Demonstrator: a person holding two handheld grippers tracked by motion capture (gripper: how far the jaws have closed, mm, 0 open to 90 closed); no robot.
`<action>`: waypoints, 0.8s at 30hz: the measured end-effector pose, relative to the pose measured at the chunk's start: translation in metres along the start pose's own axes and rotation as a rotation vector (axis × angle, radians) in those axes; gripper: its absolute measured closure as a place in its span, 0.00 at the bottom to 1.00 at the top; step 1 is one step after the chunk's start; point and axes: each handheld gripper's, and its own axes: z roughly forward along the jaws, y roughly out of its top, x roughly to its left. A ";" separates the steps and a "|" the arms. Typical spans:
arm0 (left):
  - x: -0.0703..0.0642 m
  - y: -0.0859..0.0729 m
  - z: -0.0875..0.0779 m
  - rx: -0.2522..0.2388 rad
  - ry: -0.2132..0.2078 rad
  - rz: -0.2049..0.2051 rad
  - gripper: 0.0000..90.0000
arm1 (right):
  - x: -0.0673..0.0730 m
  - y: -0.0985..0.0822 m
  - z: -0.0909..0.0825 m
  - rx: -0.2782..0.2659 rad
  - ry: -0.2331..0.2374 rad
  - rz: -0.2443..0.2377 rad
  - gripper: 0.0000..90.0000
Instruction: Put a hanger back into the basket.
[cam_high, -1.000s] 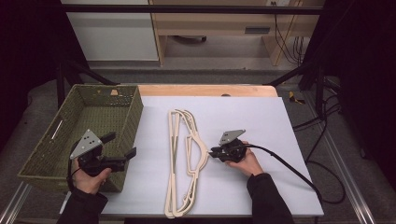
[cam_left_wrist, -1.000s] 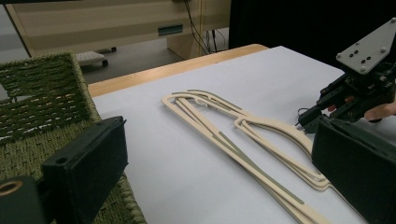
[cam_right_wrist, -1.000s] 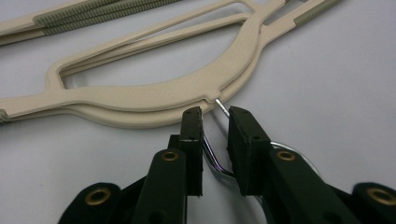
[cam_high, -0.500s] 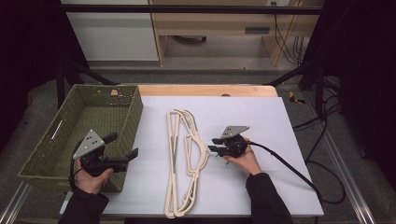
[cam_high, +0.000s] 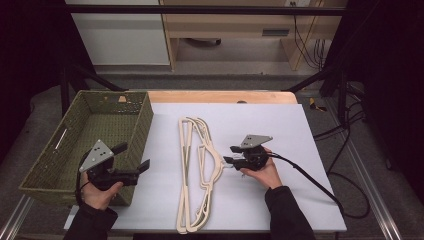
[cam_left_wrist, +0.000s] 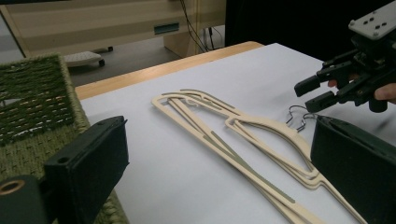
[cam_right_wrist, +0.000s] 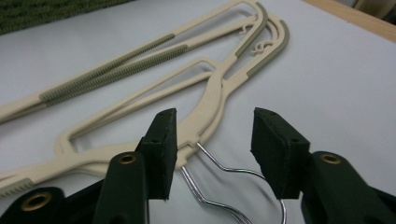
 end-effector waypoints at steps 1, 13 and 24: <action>-0.002 0.000 0.001 0.004 -0.003 0.001 0.05 | 0.002 0.001 -0.003 -0.008 -0.001 0.016 0.52; -0.006 0.000 0.003 0.011 -0.002 0.002 0.05 | 0.050 -0.003 -0.026 -0.011 0.010 0.123 0.36; -0.005 0.001 -0.001 -0.007 0.003 -0.010 0.05 | 0.097 -0.022 -0.018 0.035 0.043 0.215 0.33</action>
